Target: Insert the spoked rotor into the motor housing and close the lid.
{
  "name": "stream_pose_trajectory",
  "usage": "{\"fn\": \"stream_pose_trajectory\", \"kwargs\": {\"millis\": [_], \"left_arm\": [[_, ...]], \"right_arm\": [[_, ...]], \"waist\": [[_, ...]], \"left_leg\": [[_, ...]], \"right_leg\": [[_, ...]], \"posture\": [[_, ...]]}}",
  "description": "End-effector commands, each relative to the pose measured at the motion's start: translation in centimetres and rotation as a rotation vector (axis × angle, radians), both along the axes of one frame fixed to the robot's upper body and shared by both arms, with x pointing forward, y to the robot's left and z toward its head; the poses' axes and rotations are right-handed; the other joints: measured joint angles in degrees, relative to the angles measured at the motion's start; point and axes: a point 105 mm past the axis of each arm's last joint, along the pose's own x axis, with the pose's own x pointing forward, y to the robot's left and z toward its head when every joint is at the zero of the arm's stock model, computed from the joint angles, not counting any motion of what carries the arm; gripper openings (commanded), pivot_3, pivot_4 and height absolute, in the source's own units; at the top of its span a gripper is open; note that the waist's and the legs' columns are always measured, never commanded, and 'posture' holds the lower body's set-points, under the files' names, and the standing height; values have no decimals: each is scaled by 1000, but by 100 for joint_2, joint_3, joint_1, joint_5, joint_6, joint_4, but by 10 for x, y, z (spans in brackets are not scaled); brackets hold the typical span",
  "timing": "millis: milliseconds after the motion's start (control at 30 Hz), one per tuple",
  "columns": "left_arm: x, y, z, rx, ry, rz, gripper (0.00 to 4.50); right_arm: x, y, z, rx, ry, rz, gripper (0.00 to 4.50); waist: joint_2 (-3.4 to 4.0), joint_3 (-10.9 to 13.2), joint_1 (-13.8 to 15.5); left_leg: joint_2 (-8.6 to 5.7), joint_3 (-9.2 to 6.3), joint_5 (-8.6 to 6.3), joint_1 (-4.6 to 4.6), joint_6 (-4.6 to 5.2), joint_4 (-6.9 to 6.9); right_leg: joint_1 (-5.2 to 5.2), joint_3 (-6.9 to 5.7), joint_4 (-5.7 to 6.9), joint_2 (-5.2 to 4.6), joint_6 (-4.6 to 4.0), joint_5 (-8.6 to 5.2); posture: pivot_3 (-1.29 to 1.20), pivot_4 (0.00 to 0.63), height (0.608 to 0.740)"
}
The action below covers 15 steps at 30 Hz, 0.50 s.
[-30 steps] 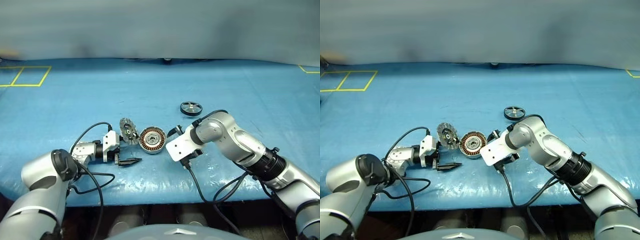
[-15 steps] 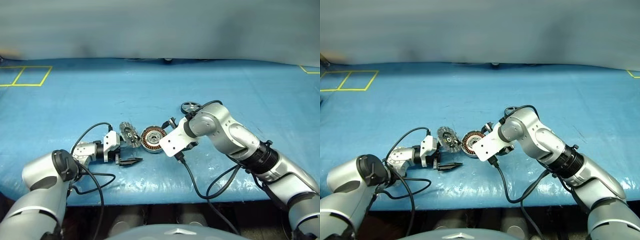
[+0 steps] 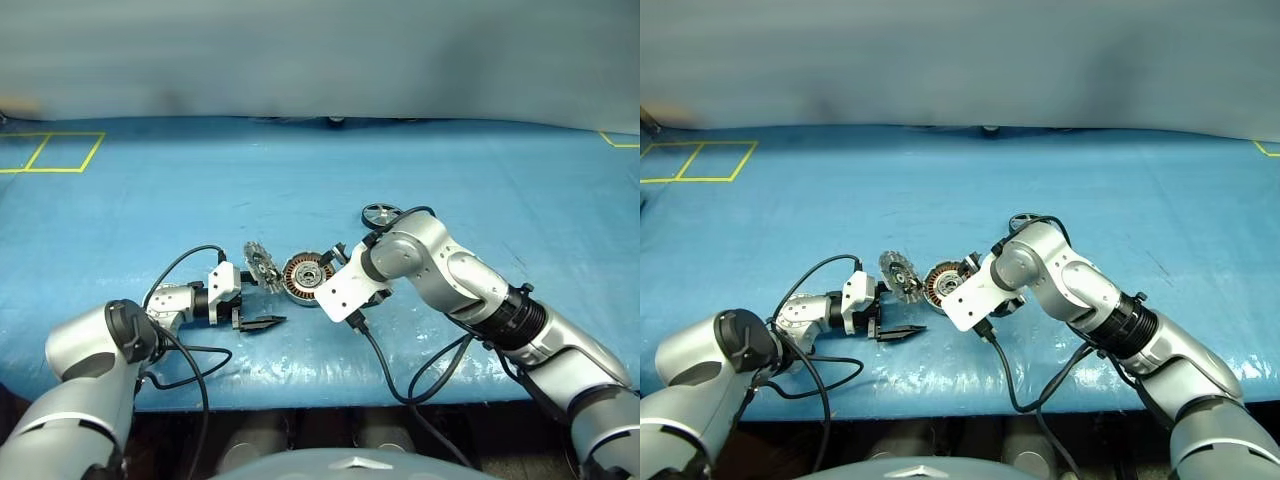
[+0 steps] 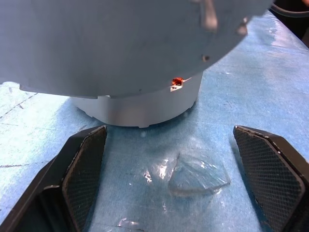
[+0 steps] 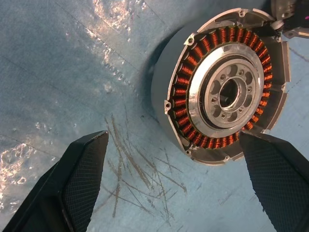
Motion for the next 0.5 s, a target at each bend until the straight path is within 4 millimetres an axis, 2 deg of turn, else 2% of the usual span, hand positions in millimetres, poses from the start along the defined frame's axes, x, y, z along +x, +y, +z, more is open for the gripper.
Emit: {"fn": "stream_pose_trajectory", "kwargs": {"millis": [33,367,500], "left_arm": [[-12,-4,-12,-5,59,-14,4453],[-16,-3,-16,-9,65,5,4453],[-16,-2,-17,-8,63,12,4453]], "right_arm": [[0,11,4,9,-18,37,4500],[4,23,-4,2,3,48,4500],[3,18,-17,-26,49,38,4500]], "waist": [[3,-2,-1],[21,-21,-3],[26,-30,-5]], "left_leg": [[0,0,0,1,0,-1],[0,1,-1,6,-3,-5],[0,1,-3,9,-8,-6]], "right_leg": [[0,1,0,0,0,0],[2,3,0,1,0,0],[3,3,1,2,0,0]], "posture": [[0,150,740],[0,150,740],[0,150,740]]}}
